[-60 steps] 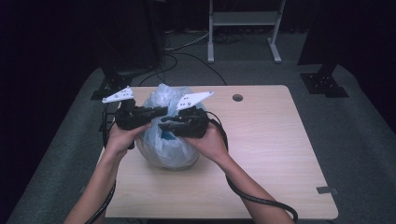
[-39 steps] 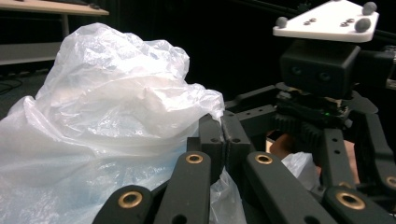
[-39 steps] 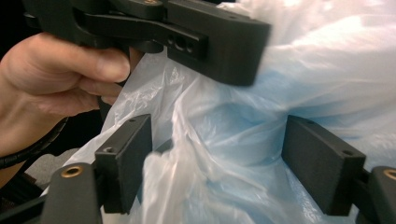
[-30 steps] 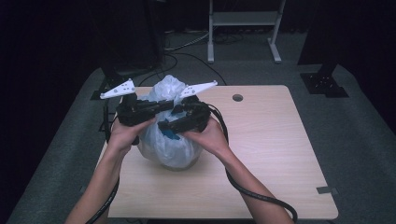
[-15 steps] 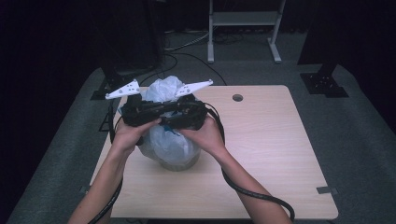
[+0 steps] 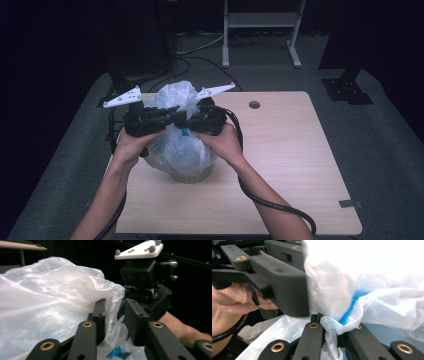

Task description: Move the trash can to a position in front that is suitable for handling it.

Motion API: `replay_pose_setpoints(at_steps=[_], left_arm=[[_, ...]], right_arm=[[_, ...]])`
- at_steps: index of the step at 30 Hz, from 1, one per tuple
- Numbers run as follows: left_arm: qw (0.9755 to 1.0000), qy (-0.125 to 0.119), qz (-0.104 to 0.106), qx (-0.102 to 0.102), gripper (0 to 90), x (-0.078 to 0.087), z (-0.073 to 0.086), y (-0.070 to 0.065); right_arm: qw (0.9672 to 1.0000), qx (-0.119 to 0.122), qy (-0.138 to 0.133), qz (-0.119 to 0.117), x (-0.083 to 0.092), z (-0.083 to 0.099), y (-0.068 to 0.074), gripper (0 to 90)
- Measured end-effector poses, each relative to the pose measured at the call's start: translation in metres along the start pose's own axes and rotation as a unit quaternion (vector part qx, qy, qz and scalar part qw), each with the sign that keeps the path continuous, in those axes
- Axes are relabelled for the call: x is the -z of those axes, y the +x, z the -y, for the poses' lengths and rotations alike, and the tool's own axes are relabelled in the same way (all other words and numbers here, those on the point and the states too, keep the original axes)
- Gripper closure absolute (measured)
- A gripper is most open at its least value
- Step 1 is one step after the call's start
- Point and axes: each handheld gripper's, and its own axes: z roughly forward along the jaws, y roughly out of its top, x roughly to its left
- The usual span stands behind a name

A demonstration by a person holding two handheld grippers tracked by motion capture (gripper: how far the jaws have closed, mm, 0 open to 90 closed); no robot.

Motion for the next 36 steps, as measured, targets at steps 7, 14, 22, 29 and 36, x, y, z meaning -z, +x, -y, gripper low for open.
replay_pose_setpoints(at_steps=[7, 14, 22, 29, 36], left_arm=[[0.9997, -0.016, -0.016, -0.001, 57.9, 0.018, 0.002, 0.005], [0.9993, -0.028, -0.026, -0.004, 53.3, 0.034, 0.005, 0.007], [0.9988, -0.030, -0.038, -0.010, 34.8, 0.043, 0.009, 0.005], [0.9979, -0.038, -0.046, -0.023, 28.0, 0.054, 0.007, 0.001], [0.9973, -0.043, -0.055, -0.023, 25.8, 0.064, 0.006, 0.001]], right_arm=[[0.9993, -0.030, -0.011, -0.021, 0.007, -0.002, -0.013, 87.6], [0.9978, -0.055, -0.026, -0.027, 0.015, -0.003, -0.026, 87.7], [0.9946, -0.084, -0.047, -0.039, 0.030, -0.007, -0.040, 87.9], [0.9929, -0.095, -0.062, -0.036, 0.046, -0.011, -0.048, 87.9], [0.9909, -0.101, -0.083, -0.033, 0.064, -0.020, -0.054, 87.9]])
